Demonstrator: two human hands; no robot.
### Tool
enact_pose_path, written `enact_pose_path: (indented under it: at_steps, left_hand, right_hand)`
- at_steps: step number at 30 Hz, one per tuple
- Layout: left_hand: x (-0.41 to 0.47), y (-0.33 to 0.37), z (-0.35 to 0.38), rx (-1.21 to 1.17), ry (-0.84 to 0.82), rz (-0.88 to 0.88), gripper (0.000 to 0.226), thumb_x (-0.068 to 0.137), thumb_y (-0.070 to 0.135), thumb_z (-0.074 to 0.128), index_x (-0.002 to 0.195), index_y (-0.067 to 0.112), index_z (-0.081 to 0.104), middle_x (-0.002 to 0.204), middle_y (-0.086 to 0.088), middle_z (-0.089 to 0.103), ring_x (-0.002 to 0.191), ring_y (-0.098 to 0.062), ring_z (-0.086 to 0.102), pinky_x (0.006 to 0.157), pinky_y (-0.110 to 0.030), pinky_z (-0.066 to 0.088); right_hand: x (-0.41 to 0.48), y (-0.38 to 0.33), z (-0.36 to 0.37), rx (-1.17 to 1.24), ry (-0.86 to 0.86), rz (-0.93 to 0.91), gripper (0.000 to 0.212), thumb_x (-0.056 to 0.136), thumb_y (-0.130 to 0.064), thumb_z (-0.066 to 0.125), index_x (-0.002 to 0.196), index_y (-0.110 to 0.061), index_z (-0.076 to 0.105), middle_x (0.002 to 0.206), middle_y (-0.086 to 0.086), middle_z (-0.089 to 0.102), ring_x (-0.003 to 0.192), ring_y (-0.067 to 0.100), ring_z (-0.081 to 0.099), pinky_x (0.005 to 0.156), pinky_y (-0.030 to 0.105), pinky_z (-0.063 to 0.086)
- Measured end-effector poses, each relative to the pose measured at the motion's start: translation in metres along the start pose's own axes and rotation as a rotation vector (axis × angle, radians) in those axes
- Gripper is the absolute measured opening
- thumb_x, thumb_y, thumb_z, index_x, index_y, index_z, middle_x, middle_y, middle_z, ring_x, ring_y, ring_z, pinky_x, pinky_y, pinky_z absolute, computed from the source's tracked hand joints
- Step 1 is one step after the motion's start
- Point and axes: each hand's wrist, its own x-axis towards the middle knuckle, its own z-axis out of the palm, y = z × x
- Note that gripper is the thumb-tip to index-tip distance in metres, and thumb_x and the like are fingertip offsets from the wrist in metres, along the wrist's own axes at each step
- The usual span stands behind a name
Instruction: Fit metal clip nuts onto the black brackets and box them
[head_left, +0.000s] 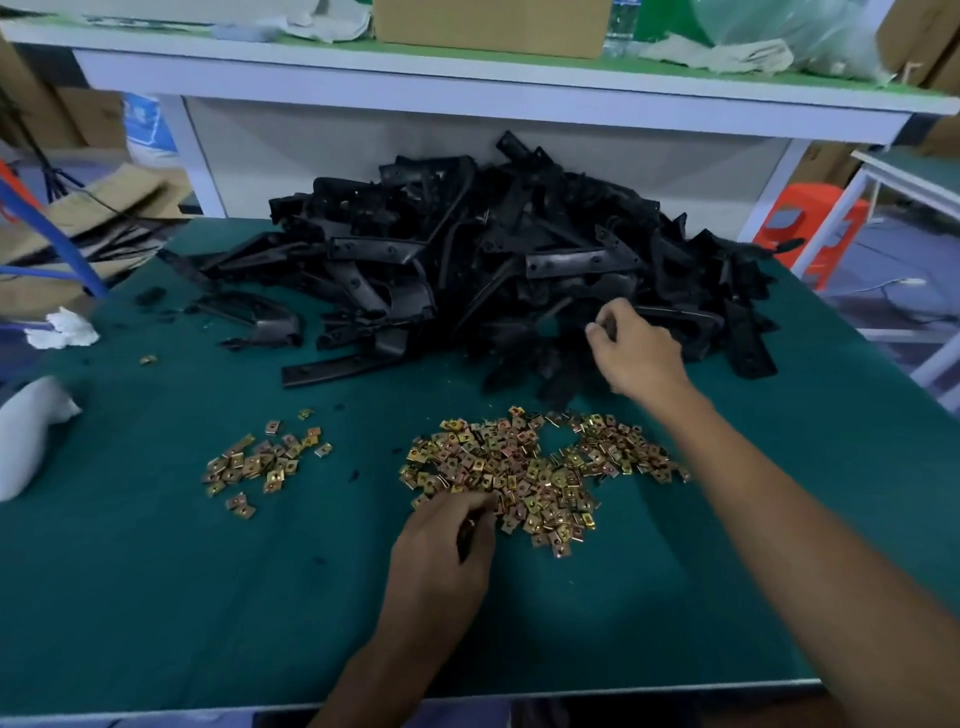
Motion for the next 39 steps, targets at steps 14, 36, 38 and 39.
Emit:
enact_pose_path:
  at_steps: [14,36,38,39]
  left_hand:
    - [0.039,-0.005,0.016,0.416,0.077,0.236,0.012,0.094,0.027,0.071,0.101,0.019,0.076,0.107,0.002,0.067,0.100,-0.025,0.056,0.085,-0.040,0.044]
    - [0.033,0.003,0.004,-0.128,0.203,-0.022,0.018,0.102,0.032,0.053,0.116,0.036,0.064,0.104,0.028,0.063,0.103,-0.001,0.059,0.086,-0.014,0.045]
    - [0.032,0.005,0.002,-0.281,0.148,-0.096,0.017,0.104,0.028,0.052,0.106,0.042,0.062,0.098,0.023,0.068,0.098,0.001,0.063,0.081,-0.013,0.049]
    - [0.032,0.007,0.000,-0.365,0.131,-0.133,0.020,0.104,0.023,0.053,0.105,0.040,0.063,0.098,0.022,0.070,0.095,0.001,0.065,0.081,-0.015,0.052]
  right_hand:
    - [-0.002,0.022,-0.063,0.630,0.402,0.110,0.015,0.105,-0.035,0.045,0.114,-0.035,0.057,0.070,0.001,0.063,0.054,0.010,0.058,0.059,0.038,0.057]
    - [-0.191,0.021,0.022,1.617,-0.121,0.505,0.036,0.088,-0.026,0.065,0.113,0.000,0.063,0.097,0.020,0.073,0.082,0.027,0.074,0.066,0.030,0.062]
    - [-0.195,0.022,0.027,1.586,-0.080,0.518,0.028,0.087,-0.027,0.066,0.104,-0.005,0.060,0.099,0.021,0.074,0.086,0.033,0.075,0.065,0.032,0.062]
    - [-0.196,0.022,0.029,1.568,-0.053,0.513,0.028,0.085,-0.028,0.067,0.100,-0.006,0.060,0.097,0.021,0.074,0.084,0.033,0.075,0.062,0.031,0.062]
